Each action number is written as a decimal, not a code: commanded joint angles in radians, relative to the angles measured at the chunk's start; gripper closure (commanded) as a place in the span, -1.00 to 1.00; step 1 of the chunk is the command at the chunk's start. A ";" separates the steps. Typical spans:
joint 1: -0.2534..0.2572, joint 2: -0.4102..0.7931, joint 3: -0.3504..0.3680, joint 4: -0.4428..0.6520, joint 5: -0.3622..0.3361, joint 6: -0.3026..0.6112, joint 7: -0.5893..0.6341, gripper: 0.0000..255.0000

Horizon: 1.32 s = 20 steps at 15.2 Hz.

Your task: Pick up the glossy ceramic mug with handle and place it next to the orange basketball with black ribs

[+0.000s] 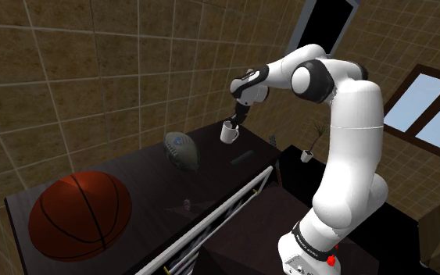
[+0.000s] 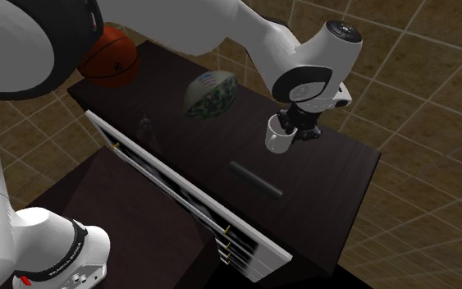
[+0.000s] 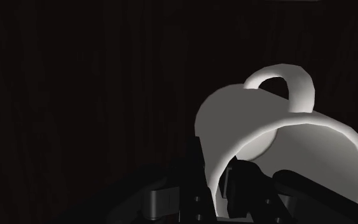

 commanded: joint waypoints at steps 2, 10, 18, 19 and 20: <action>0.003 -0.023 -0.005 0.011 -0.009 -0.033 0.007 1.00; 0.009 -0.080 -0.016 0.038 -0.029 -0.115 0.023 1.00; 0.013 -0.126 -0.024 0.080 -0.047 -0.202 0.038 1.00; 0.013 -0.131 -0.025 0.087 -0.049 -0.213 0.040 1.00; 0.013 -0.136 -0.026 0.093 -0.051 -0.224 0.042 1.00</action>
